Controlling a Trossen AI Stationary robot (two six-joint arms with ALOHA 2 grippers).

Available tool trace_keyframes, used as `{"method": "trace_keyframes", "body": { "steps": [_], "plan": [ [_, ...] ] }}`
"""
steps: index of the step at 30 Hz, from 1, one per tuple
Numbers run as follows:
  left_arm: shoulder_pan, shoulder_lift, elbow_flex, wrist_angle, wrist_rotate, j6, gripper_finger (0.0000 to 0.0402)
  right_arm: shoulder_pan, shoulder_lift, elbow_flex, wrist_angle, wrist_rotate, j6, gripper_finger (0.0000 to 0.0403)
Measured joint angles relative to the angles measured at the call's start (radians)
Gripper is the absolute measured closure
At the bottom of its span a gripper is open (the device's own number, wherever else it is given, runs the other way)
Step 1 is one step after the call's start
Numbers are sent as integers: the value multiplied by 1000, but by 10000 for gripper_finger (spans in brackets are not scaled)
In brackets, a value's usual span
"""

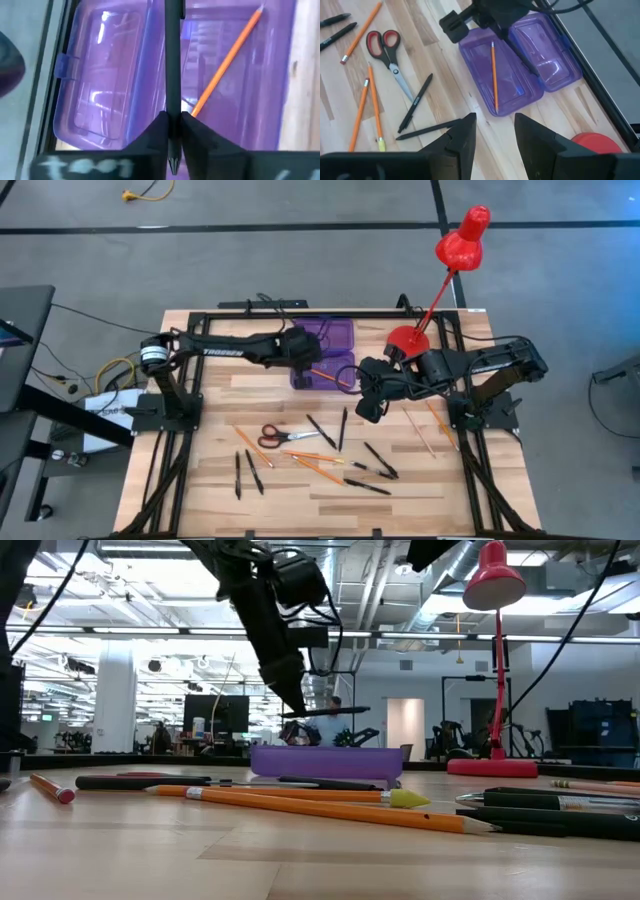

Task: Pick & place school supplies into a supply box
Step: Put the black pen into the purple supply box

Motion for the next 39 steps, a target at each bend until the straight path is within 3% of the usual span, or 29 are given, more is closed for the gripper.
{"method": "trace_keyframes", "body": {
  "steps": [5, 9, 14, 19, 21, 29, 39],
  "plan": [
    [24, 7, 36, -24, -1, 27, 276, -2, 0, 0, -1, 0, 0, 274],
    [32, 5, 35, -82, 19, 27, 230, -4, 0, 0, -2, 0, -4, 274],
    [4, -49, 34, -202, 123, -40, 219, -4, 29, -6, -20, -8, -247, 274],
    [-78, -173, 34, -263, 167, -117, 218, -17, 77, -65, 103, -165, -553, 274],
    [-122, -225, 34, -276, 116, -148, 217, -26, 107, -92, 158, -253, -651, 275],
    [-307, -419, 34, -425, -123, -378, 217, -34, 273, -147, 290, -439, -913, 290],
    [-574, -558, 34, -596, -391, -747, 216, -16, 401, -148, 365, -429, -1064, 301]
  ]
}}
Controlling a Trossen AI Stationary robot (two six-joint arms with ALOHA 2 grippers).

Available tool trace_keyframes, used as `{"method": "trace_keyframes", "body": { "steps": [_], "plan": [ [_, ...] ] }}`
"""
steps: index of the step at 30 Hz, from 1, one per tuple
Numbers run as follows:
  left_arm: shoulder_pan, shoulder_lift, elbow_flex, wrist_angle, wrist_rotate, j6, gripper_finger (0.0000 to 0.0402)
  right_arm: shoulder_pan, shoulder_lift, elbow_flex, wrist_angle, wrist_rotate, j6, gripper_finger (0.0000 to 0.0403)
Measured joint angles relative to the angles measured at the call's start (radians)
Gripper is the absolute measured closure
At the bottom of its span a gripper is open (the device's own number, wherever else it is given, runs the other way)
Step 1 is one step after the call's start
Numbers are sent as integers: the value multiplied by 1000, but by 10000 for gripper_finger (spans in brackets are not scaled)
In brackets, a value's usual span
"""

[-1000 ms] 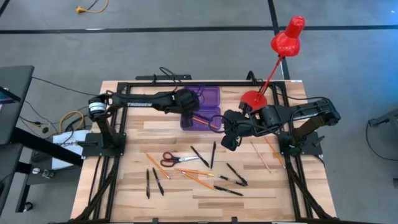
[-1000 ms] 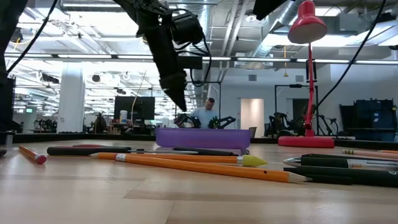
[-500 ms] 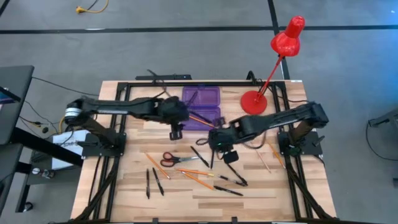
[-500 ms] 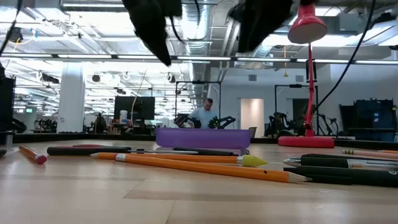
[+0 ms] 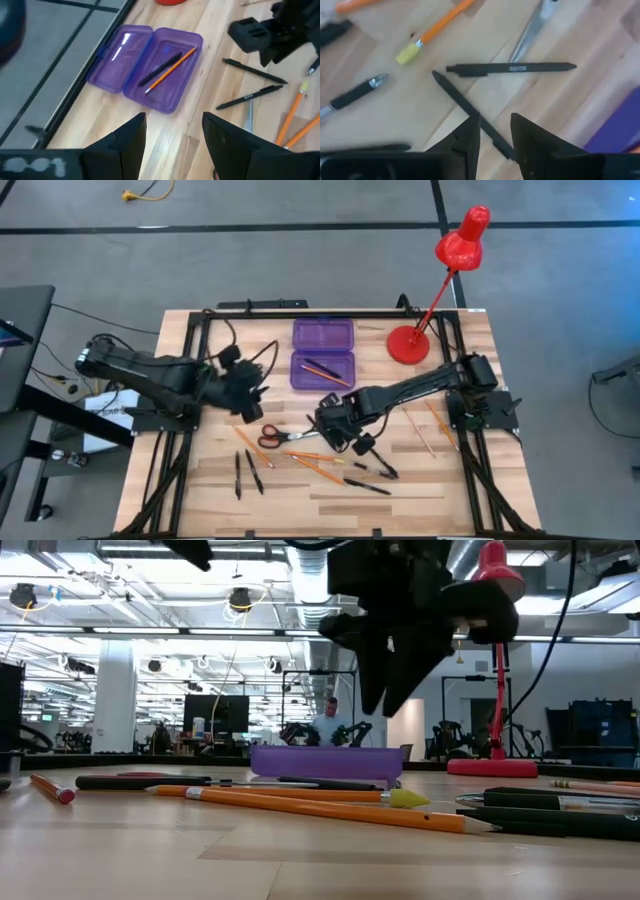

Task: Pick & place school supplies into a supply box
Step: Put the black pen into the purple supply box

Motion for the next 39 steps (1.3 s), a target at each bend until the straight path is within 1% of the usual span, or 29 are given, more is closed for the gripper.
{"method": "trace_keyframes", "body": {
  "steps": [3, 8, 11, 16, 20, 24, 26, 28, 30, 35, 37, 39],
  "plan": [
    [-67, -11, 0, -34, -74, -88, 216, 5, 37, 1, 12, 8, -42, 301],
    [-154, -11, 0, -92, -131, -215, 216, 1, 87, 0, -17, 12, -69, 301],
    [-186, -9, 0, -109, -161, -267, 216, 2, 96, 0, -22, 16, -92, 301],
    [-212, -10, 0, -114, -205, -307, 216, -20, 94, 0, -26, 29, -106, 301],
    [-220, -10, -10, -117, -198, -311, 216, -42, 93, -29, -19, 42, -119, 301],
    [-226, -10, -63, -121, -144, -312, 216, -43, 93, -85, -17, 41, -123, 301],
    [-234, -10, -93, -120, -135, -333, 216, -34, 87, -99, -13, 44, -125, 301],
    [-239, -10, -123, -121, -135, -366, 216, -24, 82, -105, 1, 64, -128, 301],
    [-239, -10, -145, -117, -137, -395, 216, -16, 82, -106, 56, 100, -114, 301],
    [-239, -9, -192, -60, -131, -409, 216, -23, 65, -104, 82, 84, -101, 301],
    [-239, -9, -195, -57, -126, -409, 216, -26, 67, -108, 71, 84, -114, 301],
    [-239, -9, -195, -56, -127, -409, 216, -28, 71, -105, 99, 84, -122, 301]
  ]
}}
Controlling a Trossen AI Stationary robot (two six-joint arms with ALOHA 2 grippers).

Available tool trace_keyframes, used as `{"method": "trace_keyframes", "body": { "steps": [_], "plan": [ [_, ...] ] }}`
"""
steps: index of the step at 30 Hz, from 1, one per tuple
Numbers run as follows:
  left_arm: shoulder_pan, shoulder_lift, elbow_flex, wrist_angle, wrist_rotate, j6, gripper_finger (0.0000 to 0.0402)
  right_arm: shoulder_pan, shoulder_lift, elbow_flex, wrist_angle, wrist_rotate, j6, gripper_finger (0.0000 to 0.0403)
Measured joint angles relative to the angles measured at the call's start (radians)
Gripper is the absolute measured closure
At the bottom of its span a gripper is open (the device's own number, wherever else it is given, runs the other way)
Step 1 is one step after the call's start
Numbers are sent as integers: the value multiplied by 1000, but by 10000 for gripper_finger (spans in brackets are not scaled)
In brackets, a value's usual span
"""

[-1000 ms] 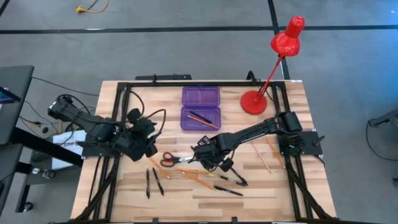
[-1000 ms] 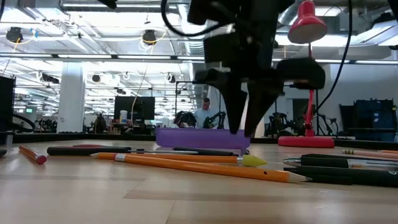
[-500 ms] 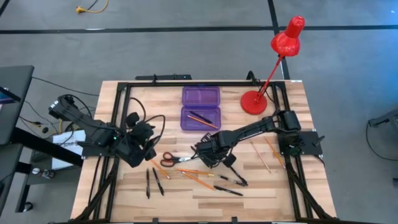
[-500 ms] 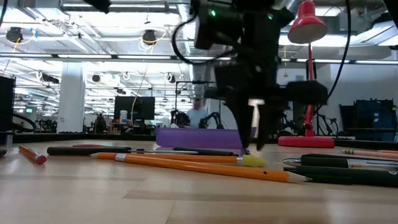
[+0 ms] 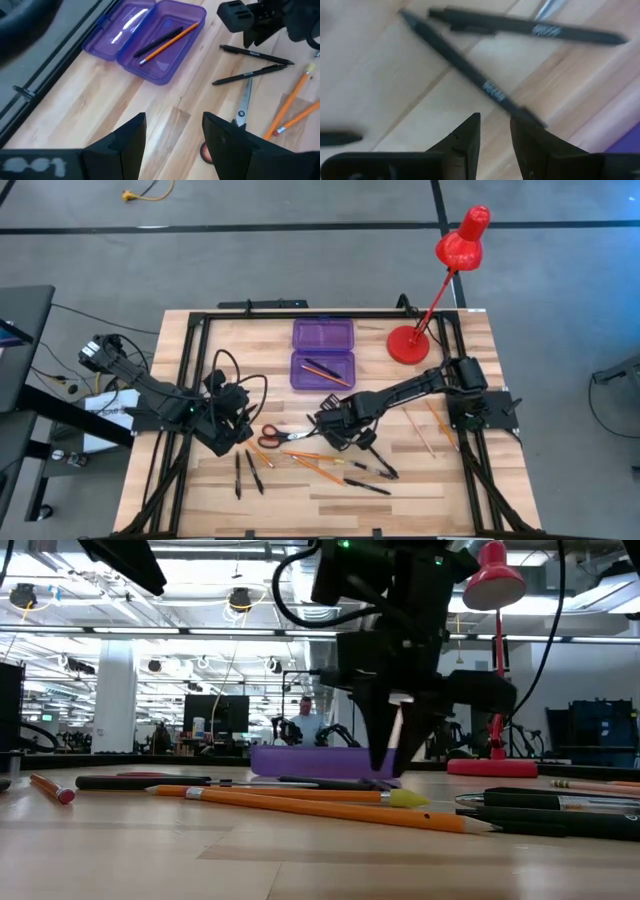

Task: Pick & place school supplies into a supply box
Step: Put the black pen into the purple supply box

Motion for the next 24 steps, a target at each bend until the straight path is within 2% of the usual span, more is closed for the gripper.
{"method": "trace_keyframes", "body": {
  "steps": [13, 24],
  "plan": [
    [0, 0, 0, -1, -7, -4, 216, 4, 3, -1, 31, 5, -27, 301],
    [0, 0, 0, -3, -9, -5, 216, 3, 22, 0, 55, -40, -71, 301]
  ]
}}
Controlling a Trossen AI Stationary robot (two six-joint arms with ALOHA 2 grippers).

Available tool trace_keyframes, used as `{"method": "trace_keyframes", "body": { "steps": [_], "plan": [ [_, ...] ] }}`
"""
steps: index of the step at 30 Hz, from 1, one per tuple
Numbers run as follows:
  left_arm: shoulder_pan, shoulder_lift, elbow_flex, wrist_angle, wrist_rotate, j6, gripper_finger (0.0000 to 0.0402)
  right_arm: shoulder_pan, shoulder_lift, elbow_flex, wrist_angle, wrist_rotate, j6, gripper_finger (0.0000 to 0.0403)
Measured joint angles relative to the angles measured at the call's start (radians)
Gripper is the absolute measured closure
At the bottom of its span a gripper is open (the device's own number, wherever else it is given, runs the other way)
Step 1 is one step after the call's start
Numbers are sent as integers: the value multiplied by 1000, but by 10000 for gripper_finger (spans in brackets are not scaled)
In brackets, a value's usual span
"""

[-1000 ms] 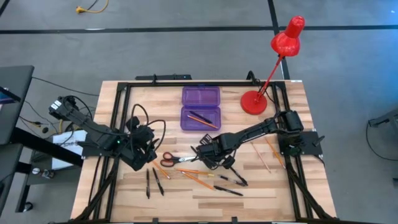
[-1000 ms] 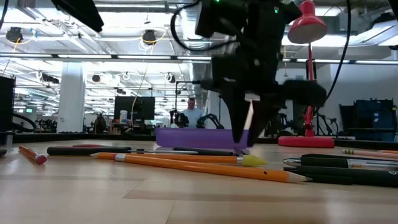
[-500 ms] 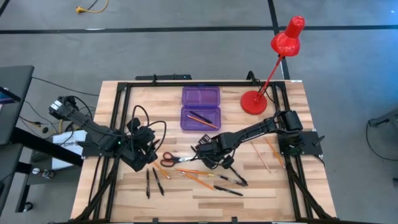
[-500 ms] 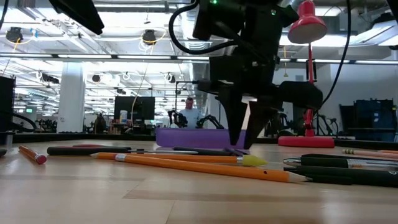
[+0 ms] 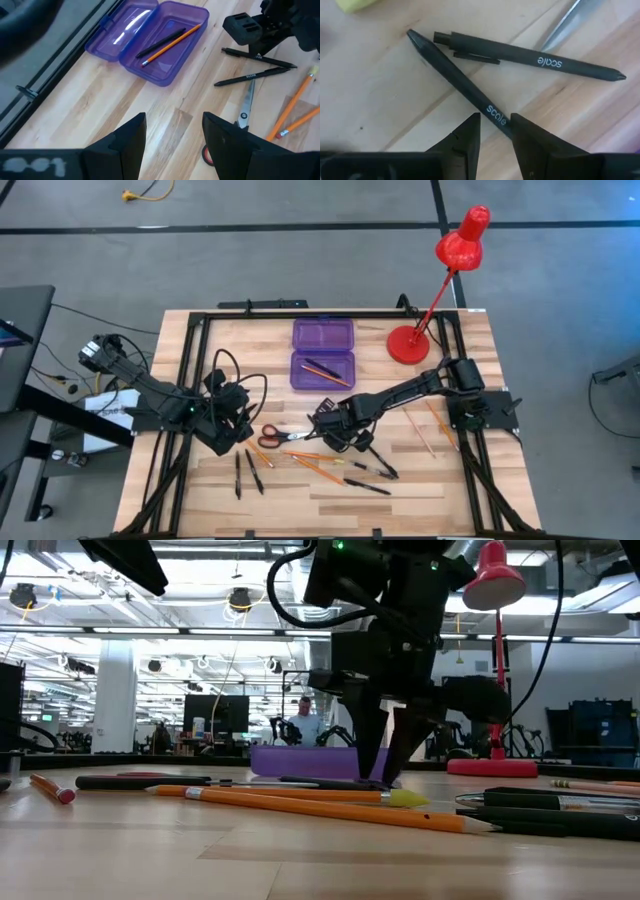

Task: Pick & place school supplies into a supply box
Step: Put the black pen into the purple supply box

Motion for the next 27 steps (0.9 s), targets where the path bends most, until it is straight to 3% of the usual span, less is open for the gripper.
{"method": "trace_keyframes", "body": {
  "steps": [7, 14, 27],
  "plan": [
    [0, 0, 0, 0, -5, 0, 216, -17, 15, 4, -18, -65, 75, 312],
    [0, 0, 0, 0, -36, 1, 217, -34, 15, 3, -27, -131, 219, 391],
    [0, 0, 0, -1, -67, 16, 217, -25, -2, 24, -86, -148, 453, 396]
  ]
}}
